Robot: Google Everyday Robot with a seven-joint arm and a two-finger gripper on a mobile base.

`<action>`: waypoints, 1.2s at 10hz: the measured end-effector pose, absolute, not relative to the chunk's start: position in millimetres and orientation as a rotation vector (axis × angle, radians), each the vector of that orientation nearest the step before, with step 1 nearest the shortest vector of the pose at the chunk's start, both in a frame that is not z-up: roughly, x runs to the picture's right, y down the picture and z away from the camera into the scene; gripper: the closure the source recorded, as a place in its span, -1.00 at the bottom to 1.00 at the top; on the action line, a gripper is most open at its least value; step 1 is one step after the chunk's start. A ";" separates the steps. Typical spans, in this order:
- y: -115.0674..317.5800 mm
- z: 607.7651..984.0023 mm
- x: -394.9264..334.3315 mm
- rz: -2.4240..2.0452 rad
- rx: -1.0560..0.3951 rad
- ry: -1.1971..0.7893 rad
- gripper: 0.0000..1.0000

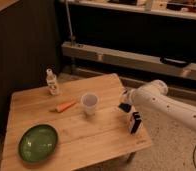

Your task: Place the white sponge in the ceramic cup

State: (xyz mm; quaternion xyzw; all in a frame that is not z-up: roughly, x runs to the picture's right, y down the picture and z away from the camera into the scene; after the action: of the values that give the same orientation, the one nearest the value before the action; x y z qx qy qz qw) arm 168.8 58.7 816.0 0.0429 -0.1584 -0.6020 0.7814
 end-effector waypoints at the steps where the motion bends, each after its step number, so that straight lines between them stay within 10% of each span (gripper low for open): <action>1: 49.5 799.8 160.5 -1.301 0.210 -0.363 1.00; 12: 10.7 685.7 68.9 -1.552 0.719 -0.222 1.00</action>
State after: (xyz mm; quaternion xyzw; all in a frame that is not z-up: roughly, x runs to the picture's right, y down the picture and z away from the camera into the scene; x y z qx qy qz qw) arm 68.9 10.7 685.7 0.3165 -0.0976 -0.6832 0.6508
